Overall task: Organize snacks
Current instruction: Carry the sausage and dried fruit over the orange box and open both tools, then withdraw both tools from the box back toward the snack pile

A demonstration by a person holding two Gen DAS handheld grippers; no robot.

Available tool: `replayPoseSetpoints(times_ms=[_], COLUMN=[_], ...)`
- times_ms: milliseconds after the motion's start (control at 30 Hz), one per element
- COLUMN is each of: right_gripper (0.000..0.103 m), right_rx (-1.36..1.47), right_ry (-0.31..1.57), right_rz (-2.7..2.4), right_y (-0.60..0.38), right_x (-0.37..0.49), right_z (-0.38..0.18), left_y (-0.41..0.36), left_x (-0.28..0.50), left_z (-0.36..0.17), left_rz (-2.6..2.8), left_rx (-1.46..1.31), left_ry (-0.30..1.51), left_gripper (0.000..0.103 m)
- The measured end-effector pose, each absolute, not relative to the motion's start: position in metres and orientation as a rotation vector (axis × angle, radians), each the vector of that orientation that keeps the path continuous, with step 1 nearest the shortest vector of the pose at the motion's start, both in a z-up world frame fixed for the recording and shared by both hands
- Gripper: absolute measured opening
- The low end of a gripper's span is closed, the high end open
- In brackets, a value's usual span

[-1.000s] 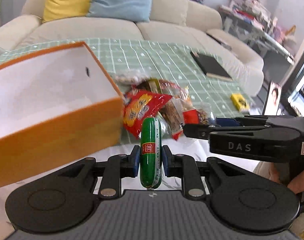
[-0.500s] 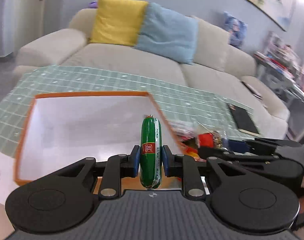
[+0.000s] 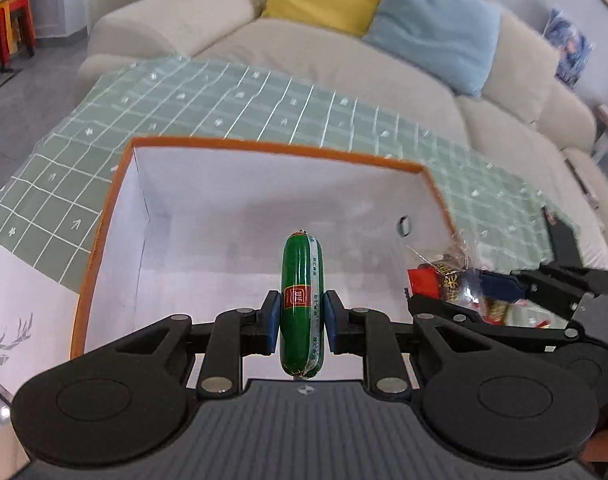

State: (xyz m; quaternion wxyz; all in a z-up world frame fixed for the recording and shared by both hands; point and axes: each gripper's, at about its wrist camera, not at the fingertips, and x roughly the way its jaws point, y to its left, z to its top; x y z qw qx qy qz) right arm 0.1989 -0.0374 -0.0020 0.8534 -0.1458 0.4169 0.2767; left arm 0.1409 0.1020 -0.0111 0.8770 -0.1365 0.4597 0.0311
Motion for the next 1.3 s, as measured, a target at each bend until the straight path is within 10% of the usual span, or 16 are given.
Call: replayPoseSetpoints(times_ms=[767,1300], right_gripper=[0.045,0.080], right_rx=[-0.401,-0.310], right_ry=[1.086,0.895], right_rz=[0.619,0.557], right_y=[0.007,-0.028], right_x=[0.229,0.207], right_z=[-0.052,-0.014], left_y=[0.108,0.103], left_x=[0.166,0.146], left_z=[-0.075,-0.035], left_rz=[0.118,0.125], left_rx=[-0.272,-0.263], left_ry=[1.222,1.037], left_gripper=[0.025,0.048])
